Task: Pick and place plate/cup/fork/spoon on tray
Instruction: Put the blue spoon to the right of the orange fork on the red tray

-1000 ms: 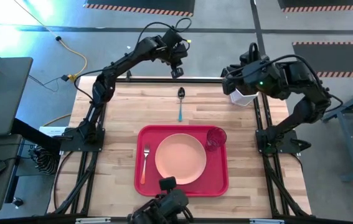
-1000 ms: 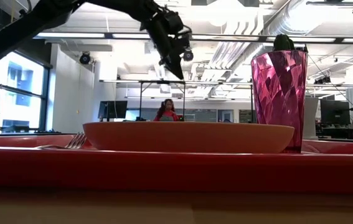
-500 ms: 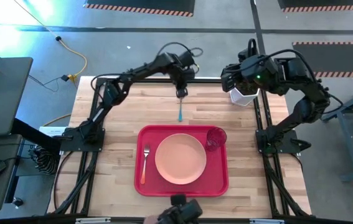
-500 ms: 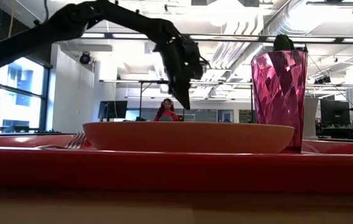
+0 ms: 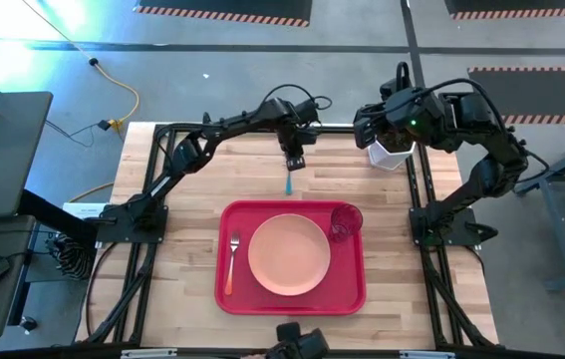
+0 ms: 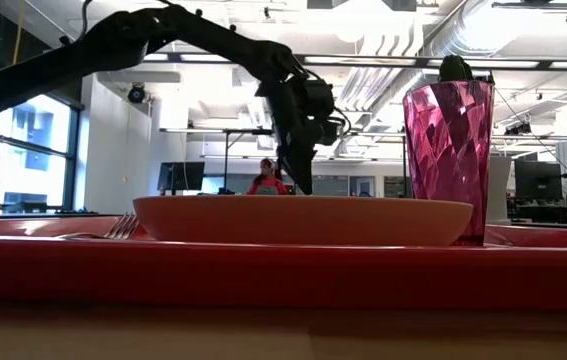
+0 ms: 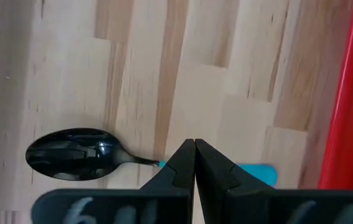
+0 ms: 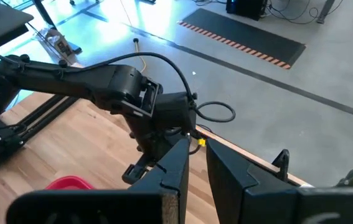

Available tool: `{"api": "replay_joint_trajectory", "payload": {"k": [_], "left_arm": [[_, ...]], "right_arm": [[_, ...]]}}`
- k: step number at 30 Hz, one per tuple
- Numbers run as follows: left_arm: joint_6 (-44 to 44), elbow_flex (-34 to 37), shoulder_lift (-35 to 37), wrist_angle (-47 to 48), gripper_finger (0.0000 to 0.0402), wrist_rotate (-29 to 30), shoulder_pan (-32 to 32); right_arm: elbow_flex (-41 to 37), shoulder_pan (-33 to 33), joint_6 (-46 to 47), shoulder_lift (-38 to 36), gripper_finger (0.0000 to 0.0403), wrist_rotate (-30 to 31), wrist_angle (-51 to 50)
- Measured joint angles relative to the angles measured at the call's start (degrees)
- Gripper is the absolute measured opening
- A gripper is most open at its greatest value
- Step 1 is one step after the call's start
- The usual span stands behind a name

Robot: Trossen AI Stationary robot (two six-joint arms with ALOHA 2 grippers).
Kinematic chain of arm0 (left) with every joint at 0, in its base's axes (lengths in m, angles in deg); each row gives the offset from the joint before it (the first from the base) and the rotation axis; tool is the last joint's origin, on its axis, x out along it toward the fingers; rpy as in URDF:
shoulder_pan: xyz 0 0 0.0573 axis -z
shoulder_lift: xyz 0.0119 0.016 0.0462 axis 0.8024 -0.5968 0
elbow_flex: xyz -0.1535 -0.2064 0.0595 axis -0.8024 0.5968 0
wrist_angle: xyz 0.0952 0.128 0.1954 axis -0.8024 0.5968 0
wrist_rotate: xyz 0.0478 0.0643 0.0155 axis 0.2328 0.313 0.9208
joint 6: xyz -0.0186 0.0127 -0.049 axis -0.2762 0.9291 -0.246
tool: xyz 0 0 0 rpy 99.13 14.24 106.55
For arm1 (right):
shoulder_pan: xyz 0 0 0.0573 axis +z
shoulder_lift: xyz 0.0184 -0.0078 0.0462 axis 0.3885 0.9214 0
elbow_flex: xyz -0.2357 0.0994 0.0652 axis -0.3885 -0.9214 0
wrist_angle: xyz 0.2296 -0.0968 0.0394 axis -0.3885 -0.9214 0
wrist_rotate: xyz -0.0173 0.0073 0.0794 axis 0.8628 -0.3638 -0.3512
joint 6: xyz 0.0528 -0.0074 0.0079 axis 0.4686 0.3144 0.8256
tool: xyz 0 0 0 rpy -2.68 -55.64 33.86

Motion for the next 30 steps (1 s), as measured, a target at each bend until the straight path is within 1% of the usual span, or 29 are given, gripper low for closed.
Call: {"api": "replay_joint_trajectory", "payload": {"k": [5,8,10,13,19,23,30], "left_arm": [[-0.9,0.0,-0.8,-1.8,0.0,0.0,0.2],[-2.7,0.0,-1.8,-1.7,0.0,0.0,0.2],[-2.8,0.1,-2.2,-0.2,0.0,0.0,0.2],[-2.9,0.0,-3.0,-0.9,0.0,-0.1,0.3],[-3.9,0.1,-3.0,0.0,0.0,0.2,-0.3],[-2.7,0.1,-3.0,2.0,0.0,4.0,-0.9],[1.6,0.1,-3.1,4.8,0.0,4.2,-1.2]], "right_arm": [[0.0,0.0,0.0,0.0,0.0048,-0.1,0.0],[0.0,0.0,0.0,0.0,0.0048,-0.1,0.0],[0.0,0.0,0.0,0.0,0.0048,-0.1,0.0],[0.0,0.0,0.0,0.0,0.0048,-0.1,0.0],[0.0,0.0,0.1,0.0,0.0048,0.0,0.0],[0.0,0.0,0.0,0.0,0.0048,0.0,0.2],[0.0,0.0,0.1,0.0,0.0048,0.2,0.5]]}}
